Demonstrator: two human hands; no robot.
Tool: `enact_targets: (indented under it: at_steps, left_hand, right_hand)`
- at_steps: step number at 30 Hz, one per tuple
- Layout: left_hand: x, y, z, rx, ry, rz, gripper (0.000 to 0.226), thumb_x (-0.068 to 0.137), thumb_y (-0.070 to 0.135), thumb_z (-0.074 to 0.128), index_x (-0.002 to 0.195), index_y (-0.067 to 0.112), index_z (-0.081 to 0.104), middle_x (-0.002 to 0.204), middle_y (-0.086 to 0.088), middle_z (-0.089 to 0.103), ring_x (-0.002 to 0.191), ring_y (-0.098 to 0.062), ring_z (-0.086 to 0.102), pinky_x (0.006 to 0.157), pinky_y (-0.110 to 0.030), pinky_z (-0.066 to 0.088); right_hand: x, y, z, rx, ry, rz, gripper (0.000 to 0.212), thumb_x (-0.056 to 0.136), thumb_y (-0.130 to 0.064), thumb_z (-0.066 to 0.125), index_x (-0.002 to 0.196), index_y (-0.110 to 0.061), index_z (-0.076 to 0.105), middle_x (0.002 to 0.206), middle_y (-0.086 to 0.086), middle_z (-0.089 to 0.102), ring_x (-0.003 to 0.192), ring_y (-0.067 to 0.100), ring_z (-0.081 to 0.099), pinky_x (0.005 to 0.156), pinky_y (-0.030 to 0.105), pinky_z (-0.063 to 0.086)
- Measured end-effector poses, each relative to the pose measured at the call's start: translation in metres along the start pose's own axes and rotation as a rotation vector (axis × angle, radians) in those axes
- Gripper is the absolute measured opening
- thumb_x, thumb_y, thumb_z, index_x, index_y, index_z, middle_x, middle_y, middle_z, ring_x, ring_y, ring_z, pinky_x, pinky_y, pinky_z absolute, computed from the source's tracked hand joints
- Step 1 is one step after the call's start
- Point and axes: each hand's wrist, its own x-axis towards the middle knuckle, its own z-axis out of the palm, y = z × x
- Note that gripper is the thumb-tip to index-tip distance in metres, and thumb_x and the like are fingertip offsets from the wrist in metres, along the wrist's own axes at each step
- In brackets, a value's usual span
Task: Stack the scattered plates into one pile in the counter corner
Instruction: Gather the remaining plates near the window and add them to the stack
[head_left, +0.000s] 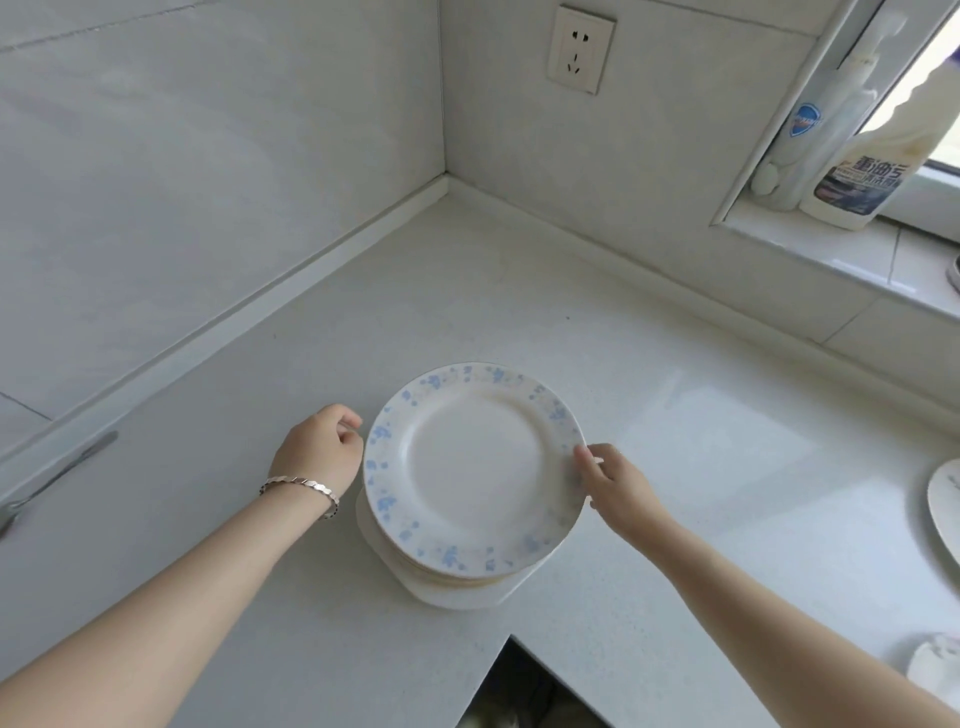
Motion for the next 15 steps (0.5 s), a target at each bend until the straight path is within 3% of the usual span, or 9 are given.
enact_targets:
  at_steps: [3, 8, 11, 15]
  left_hand:
    - [-0.007, 0.037, 0.003, -0.002, -0.021, 0.119, 0.026, 0.090, 0.006, 0.045, 0.109, 0.010, 0.062, 0.111, -0.009, 0.066, 0.101, -0.029, 0.060, 0.082, -0.030, 0.045]
    - [-0.046, 0.109, 0.047, 0.069, -0.231, 0.360, 0.027, 0.090, 0.011, 0.044, 0.112, 0.013, 0.061, 0.109, -0.006, 0.065, 0.101, -0.026, 0.060, 0.085, -0.029, 0.046]
    - [-0.078, 0.147, 0.094, 0.139, -0.380, 0.484, 0.025, 0.090, 0.013, 0.044, 0.109, 0.015, 0.060, 0.107, -0.005, 0.067, 0.100, -0.026, 0.061, 0.086, -0.031, 0.048]
    - [-0.129, 0.189, 0.165, 0.205, -0.552, 0.565, 0.026, 0.090, 0.015, 0.041, 0.110, 0.015, 0.058, 0.092, -0.002, 0.061, 0.082, -0.023, 0.056, 0.077, -0.029, 0.047]
  right_hand:
    - [-0.004, 0.026, -0.021, -0.060, -0.012, 0.070, 0.036, 0.096, -0.039, 0.038, 0.103, -0.011, 0.059, 0.091, 0.004, 0.066, 0.080, 0.018, 0.063, 0.075, 0.031, 0.048]
    - [-0.024, 0.083, -0.069, -0.182, -0.001, 0.178, 0.014, 0.090, -0.028, 0.048, 0.090, -0.019, 0.058, 0.084, -0.001, 0.068, 0.083, 0.020, 0.065, 0.055, 0.021, 0.042]
    - [-0.044, 0.120, -0.105, -0.224, 0.053, 0.232, 0.011, 0.090, -0.027, 0.048, 0.089, -0.022, 0.058, 0.088, 0.000, 0.066, 0.087, 0.020, 0.064, 0.054, 0.019, 0.040]
    - [-0.082, 0.176, -0.159, -0.197, 0.161, 0.297, 0.011, 0.090, -0.025, 0.049, 0.090, -0.022, 0.060, 0.088, -0.002, 0.064, 0.085, 0.020, 0.063, 0.058, 0.021, 0.041]
